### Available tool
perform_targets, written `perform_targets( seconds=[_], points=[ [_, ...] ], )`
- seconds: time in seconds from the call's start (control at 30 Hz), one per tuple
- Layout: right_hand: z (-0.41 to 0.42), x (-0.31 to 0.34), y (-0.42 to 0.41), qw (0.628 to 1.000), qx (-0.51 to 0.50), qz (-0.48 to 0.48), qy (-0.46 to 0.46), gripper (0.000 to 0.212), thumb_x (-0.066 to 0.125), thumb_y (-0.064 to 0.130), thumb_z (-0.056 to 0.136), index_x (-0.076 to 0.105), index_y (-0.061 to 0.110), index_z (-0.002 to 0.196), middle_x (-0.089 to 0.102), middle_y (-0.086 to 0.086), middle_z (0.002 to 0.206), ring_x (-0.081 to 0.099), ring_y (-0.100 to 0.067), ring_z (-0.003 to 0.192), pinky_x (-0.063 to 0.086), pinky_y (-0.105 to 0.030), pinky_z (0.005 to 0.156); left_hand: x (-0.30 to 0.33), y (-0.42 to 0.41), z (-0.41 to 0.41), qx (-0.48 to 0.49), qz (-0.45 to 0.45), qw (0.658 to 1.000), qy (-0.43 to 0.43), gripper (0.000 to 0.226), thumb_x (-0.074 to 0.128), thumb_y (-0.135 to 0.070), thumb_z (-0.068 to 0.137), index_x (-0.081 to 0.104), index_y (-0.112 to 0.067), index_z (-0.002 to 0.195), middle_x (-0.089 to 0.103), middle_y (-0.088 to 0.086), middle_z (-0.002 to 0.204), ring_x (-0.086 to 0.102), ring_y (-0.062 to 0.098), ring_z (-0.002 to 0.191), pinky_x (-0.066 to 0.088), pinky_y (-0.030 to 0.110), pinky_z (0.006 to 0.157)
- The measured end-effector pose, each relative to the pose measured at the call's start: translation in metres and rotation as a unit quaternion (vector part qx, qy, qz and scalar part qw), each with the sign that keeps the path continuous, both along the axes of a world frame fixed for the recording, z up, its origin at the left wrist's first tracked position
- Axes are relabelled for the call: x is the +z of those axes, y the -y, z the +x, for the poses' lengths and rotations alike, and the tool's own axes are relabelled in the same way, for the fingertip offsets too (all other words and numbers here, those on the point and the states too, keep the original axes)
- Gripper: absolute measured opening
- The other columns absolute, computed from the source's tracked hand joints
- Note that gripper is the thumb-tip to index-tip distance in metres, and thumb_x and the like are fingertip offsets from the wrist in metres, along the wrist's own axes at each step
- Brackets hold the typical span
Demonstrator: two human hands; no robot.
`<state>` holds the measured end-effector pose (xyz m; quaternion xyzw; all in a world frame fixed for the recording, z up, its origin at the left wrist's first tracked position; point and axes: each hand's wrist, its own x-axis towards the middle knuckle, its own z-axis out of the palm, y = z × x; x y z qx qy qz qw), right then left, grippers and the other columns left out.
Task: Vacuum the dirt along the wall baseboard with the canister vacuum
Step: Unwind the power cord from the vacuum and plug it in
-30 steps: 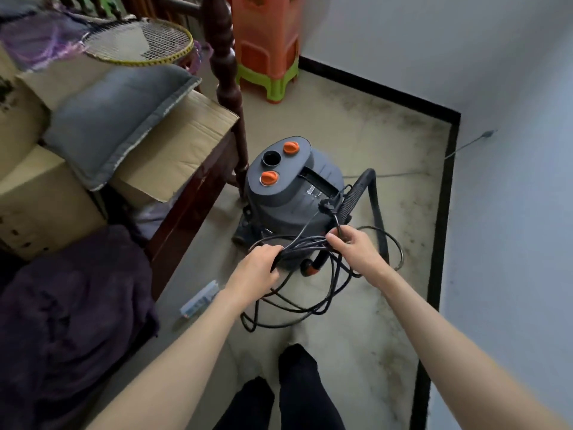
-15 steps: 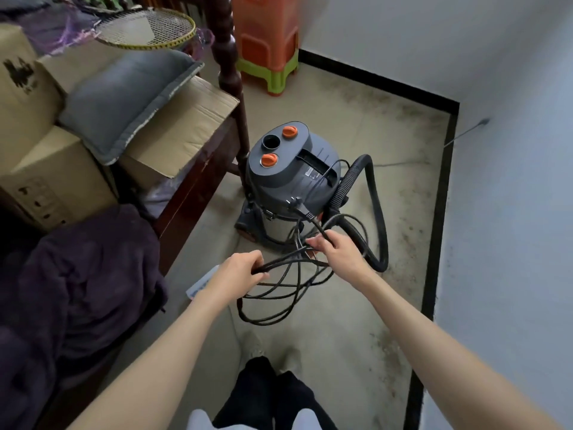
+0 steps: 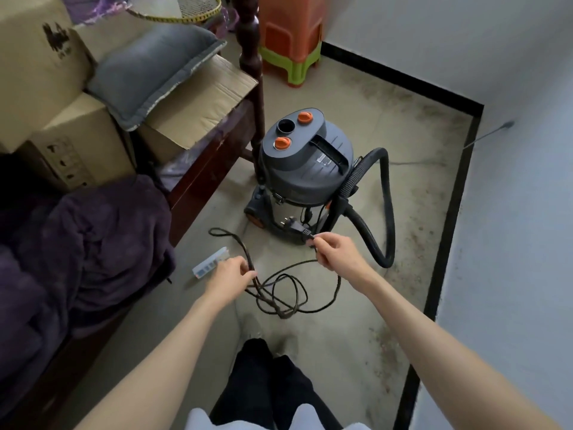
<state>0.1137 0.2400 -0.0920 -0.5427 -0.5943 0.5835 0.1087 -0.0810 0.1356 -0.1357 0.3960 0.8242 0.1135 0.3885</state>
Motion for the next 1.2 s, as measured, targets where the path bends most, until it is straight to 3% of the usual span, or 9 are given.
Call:
perform_targets(
  seconds=[0.1,0.23,0.43,0.57,0.67,0.77,0.87,0.97,1.2],
  points=[
    [-0.004,-0.003,0.004,0.999,0.002,-0.032,0.010,0.026,0.043,0.010,0.098,0.062,0.014,0.082,0.047,0.002,0.061,0.038,-0.009,0.052,0.032,-0.015,0.048,-0.003,0.007,0.005,-0.007,0.004,0.997,0.071,0.010,0.061,-0.016,0.087,0.063,-0.017,0.078,0.066,-0.003,0.072,0.064,0.019,0.080,0.045,0.024,0.069],
    [-0.009,-0.011,0.014,0.999,0.014,-0.034,0.033,0.031,0.042,0.031,0.103,0.063,0.019,0.082,0.041,0.008,0.059,0.037,-0.004,0.049,0.030,-0.016,0.053,-0.002,0.007,0.006,-0.040,0.040,0.994,0.096,0.006,0.064,-0.023,0.088,0.065,-0.021,0.093,0.067,-0.006,0.092,0.058,0.005,0.086,0.040,0.017,0.074],
    [-0.022,-0.010,0.015,0.997,0.062,-0.011,0.040,0.022,0.047,0.030,0.100,0.066,0.018,0.095,0.047,0.011,0.063,0.044,0.004,0.047,0.033,-0.011,0.047,0.005,-0.008,-0.010,0.019,0.148,0.983,0.108,0.044,0.061,-0.024,0.090,0.048,-0.022,0.133,0.054,-0.008,0.118,0.053,0.010,0.106,0.041,0.020,0.085],
    [-0.040,-0.013,0.016,0.986,0.136,0.007,0.092,0.020,0.052,0.028,0.099,0.066,0.022,0.086,0.051,0.011,0.063,0.046,-0.002,0.059,0.034,-0.014,0.055,0.010,-0.018,-0.029,-0.150,0.212,0.965,0.039,0.073,0.069,-0.023,0.084,0.031,-0.023,0.147,0.038,-0.003,0.144,0.033,0.013,0.132,0.031,0.035,0.110],
    [-0.064,-0.022,0.020,0.981,0.158,0.019,0.113,0.017,0.055,0.027,0.097,0.066,0.022,0.085,0.055,0.007,0.066,0.049,-0.010,0.065,0.038,-0.024,0.061,0.002,-0.022,-0.050,-0.276,0.216,0.936,-0.045,0.060,0.070,-0.032,0.082,0.048,-0.022,0.137,0.050,-0.006,0.134,0.034,0.013,0.130,0.029,0.031,0.104],
    [-0.094,-0.041,0.023,0.982,0.145,0.027,0.114,0.012,0.058,0.026,0.094,0.069,0.021,0.091,0.058,0.011,0.068,0.050,-0.004,0.064,0.039,-0.020,0.061,-0.020,-0.020,-0.078,-0.292,0.212,0.930,-0.064,0.043,0.069,-0.034,0.082,0.061,-0.019,0.122,0.060,-0.007,0.119,0.042,0.014,0.120,0.029,0.026,0.094],
    [-0.126,-0.074,0.023,0.980,0.155,0.071,0.107,0.017,0.065,0.023,0.090,0.072,0.019,0.106,0.065,0.010,0.081,0.055,-0.003,0.072,0.042,-0.016,0.066,-0.061,-0.019,-0.109,-0.278,0.216,0.933,-0.068,0.039,0.069,-0.033,0.083,0.063,-0.018,0.119,0.062,-0.007,0.117,0.045,0.014,0.117,0.030,0.026,0.092],
    [-0.157,-0.130,0.022,0.966,0.199,0.119,0.117,0.025,0.067,0.019,0.088,0.073,0.019,0.113,0.072,-0.001,0.102,0.063,-0.016,0.094,0.049,-0.031,0.084,-0.125,-0.013,-0.132,-0.240,0.216,0.944,-0.067,0.042,0.071,-0.027,0.082,0.063,-0.013,0.120,0.064,0.000,0.118,0.051,0.019,0.115,0.035,0.031,0.095],
    [-0.191,-0.332,0.019,0.903,0.295,0.222,0.218,0.027,0.058,0.031,0.095,0.068,0.023,0.119,0.067,-0.001,0.110,0.061,-0.022,0.102,0.047,-0.036,0.083,-0.338,0.017,-0.145,-0.167,0.190,0.965,-0.061,0.051,0.074,-0.019,0.080,0.059,-0.007,0.127,0.064,0.010,0.122,0.054,0.028,0.119,0.039,0.041,0.102]
  ],
)
